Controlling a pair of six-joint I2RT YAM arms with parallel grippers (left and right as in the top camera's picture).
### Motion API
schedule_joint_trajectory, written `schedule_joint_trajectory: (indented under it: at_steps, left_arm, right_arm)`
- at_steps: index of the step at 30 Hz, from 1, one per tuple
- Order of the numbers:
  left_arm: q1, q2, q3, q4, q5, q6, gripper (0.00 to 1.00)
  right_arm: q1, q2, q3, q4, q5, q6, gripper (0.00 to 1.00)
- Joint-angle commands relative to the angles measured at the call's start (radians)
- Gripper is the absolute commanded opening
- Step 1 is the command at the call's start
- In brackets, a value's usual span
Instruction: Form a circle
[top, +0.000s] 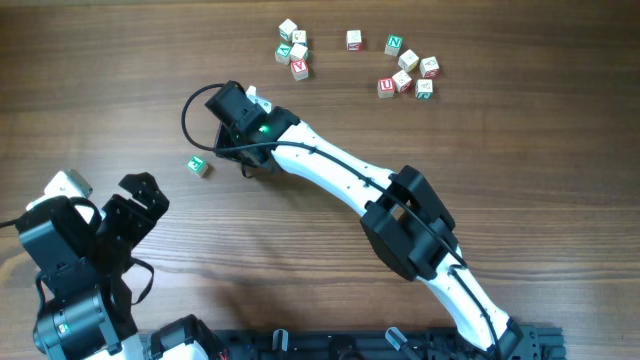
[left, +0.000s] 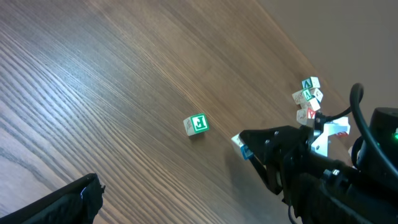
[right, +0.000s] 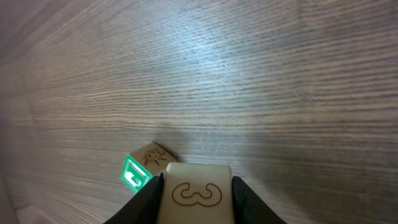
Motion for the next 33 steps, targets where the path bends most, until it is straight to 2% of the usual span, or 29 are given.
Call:
schedule_joint_trajectory:
  at_steps: [1, 2, 6, 8, 12, 14, 15, 16, 17, 24, 33]
  left_arm:
    - [0.008, 0.000, 0.000, -0.006, 0.016, 0.023, 1.00]
    - [0.008, 0.000, 0.000, -0.006, 0.016, 0.023, 1.00]
    - [0.009, 0.000, 0.000, -0.010, 0.016, 0.023, 1.00]
    - [0.009, 0.000, 0.000, -0.013, 0.016, 0.023, 1.00]
    - [0.009, 0.000, 0.000, -0.013, 0.016, 0.023, 1.00]
    - [0.009, 0.000, 0.000, -0.013, 0.016, 0.023, 1.00]
    - [0.008, 0.000, 0.000, -0.013, 0.016, 0.023, 1.00]
    - [0.009, 0.000, 0.000, -0.012, 0.016, 0.023, 1.00]
    - [0.009, 0.000, 0.000, -0.012, 0.016, 0.023, 1.00]
    - [0.009, 0.000, 0.000, -0.012, 0.005, 0.023, 1.00]
    - [0.009, 0.000, 0.000, -0.012, 0.005, 0.023, 1.00]
  right_arm:
    - [0.000, 0.055, 0.011, 0.040, 0.009, -0.003, 0.35]
    - [-0.001, 0.061, 0.011, 0.040, 0.009, 0.002, 0.36]
    - [0.000, 0.062, 0.011, 0.029, 0.024, -0.003, 0.52]
    - [-0.003, 0.061, 0.011, 0.003, 0.067, -0.010, 0.63]
    - [-0.030, 0.031, 0.012, -0.018, 0.055, -0.036, 0.70]
    - [-0.043, 0.004, 0.012, -0.003, 0.049, -0.126, 0.71]
    - [-0.044, -0.003, 0.012, 0.060, -0.004, -0.260, 0.71]
    - [-0.044, -0.002, 0.012, 0.125, -0.056, -0.375, 0.76]
    - [-0.042, 0.003, 0.011, 0.152, -0.042, -0.409, 0.80]
    - [0.000, 0.059, 0.009, 0.332, 0.003, -0.735, 0.84]
    - [0.039, 0.138, 0.009, 0.422, 0.113, -0.762, 0.80]
